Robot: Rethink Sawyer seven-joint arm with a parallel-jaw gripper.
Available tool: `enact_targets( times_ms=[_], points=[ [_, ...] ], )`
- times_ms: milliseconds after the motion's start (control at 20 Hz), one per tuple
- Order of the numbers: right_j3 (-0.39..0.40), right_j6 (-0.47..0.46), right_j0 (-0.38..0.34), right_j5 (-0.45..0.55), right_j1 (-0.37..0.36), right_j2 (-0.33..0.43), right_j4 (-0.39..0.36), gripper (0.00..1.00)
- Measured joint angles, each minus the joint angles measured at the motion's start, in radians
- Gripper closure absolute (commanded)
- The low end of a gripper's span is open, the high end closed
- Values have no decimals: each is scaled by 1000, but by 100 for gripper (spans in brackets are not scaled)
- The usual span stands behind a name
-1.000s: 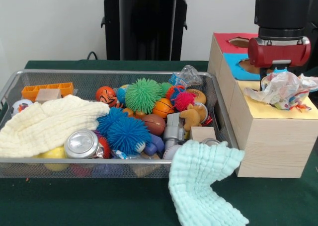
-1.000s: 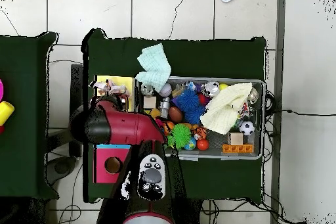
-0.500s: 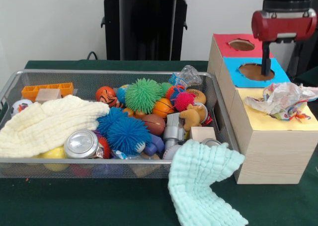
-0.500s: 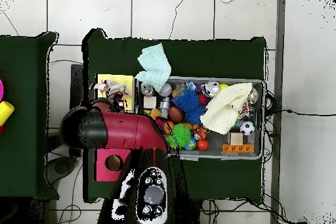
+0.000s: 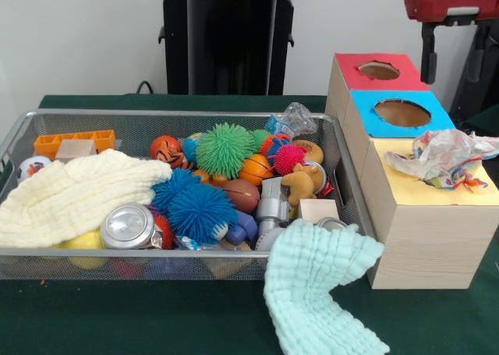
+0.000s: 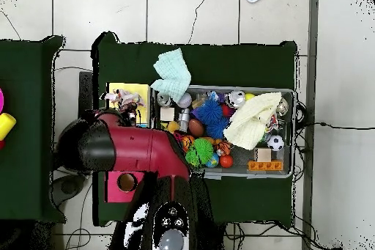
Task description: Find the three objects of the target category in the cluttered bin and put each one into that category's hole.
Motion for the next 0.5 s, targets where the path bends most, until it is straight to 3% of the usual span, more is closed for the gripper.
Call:
enact_targets(
  times_ms=[250,500],
  points=[
    [0,0,-14,0,1,1,-19,0],
    [3,0,-75,-9,16,3,-74,0]
  ],
)
